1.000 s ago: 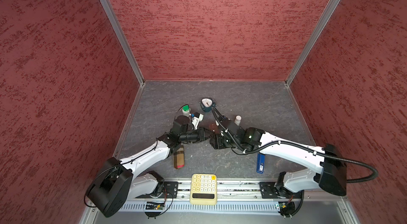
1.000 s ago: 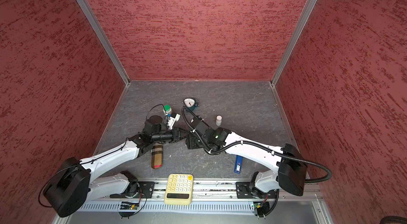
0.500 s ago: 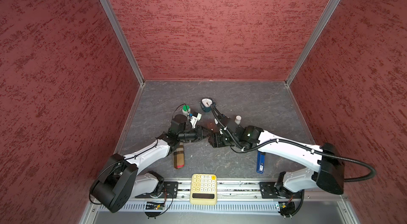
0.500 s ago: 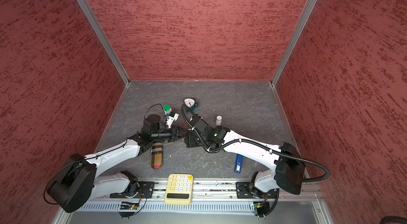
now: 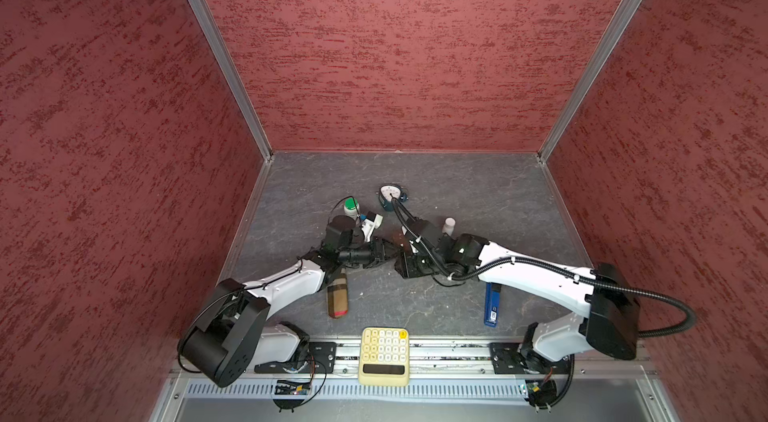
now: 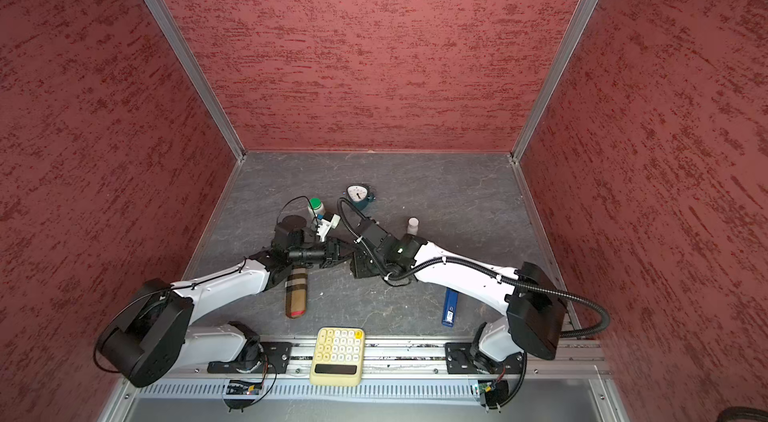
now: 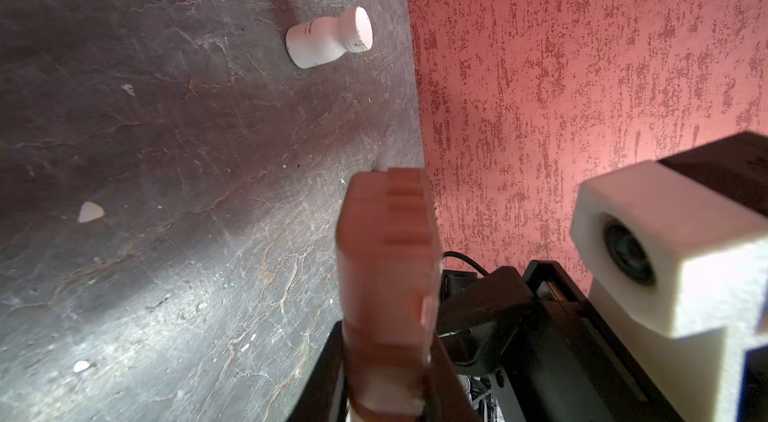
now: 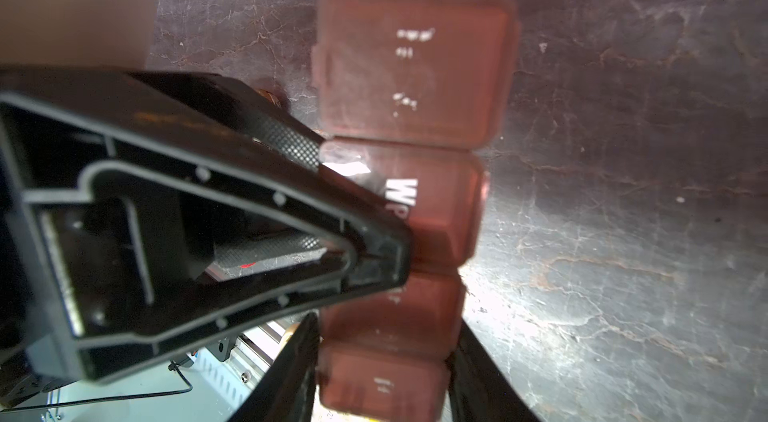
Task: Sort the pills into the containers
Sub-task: 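Grip the strip's far end with the left gripper, holding it with the right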
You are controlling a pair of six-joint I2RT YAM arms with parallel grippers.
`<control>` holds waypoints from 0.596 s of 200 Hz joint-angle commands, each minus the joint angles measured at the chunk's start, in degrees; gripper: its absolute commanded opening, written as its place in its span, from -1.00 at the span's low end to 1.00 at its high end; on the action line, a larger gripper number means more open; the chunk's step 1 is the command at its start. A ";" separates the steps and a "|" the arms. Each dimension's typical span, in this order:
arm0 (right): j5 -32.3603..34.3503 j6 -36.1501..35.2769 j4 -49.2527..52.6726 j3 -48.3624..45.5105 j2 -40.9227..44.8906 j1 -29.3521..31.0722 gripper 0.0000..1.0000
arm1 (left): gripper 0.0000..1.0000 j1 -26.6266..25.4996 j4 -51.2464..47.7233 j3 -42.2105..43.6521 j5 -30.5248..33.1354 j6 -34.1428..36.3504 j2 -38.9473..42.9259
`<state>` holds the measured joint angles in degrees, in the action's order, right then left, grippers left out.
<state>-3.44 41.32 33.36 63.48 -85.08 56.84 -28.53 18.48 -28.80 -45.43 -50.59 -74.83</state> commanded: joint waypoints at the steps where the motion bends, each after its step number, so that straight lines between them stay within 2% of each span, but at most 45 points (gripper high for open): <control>1: 1.29 -0.70 2.64 1.82 1.49 -0.85 0.01 | -1.00 0.41 1.78 0.42 -1.58 1.02 -0.57; 16: 1.59 -0.98 3.81 2.01 1.47 -1.02 0.04 | -1.00 0.54 1.99 0.55 -1.77 1.25 -0.91; 66: 1.78 -1.30 5.31 1.89 1.49 -1.39 -0.24 | -1.00 1.12 2.96 0.59 -2.49 1.37 -1.89; 98: 1.26 -1.61 5.46 1.22 3.22 -1.58 -0.25 | -1.00 1.29 3.23 0.42 -2.42 1.97 -3.05; 119: 0.05 -1.98 5.22 0.94 3.84 -1.83 -0.17 | -1.00 1.29 3.93 0.34 -2.44 2.11 -3.89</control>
<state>-3.70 40.36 35.75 64.14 -84.33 55.99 -28.01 21.82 -28.82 -47.88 -50.54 -77.43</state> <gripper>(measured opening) 0.421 0.253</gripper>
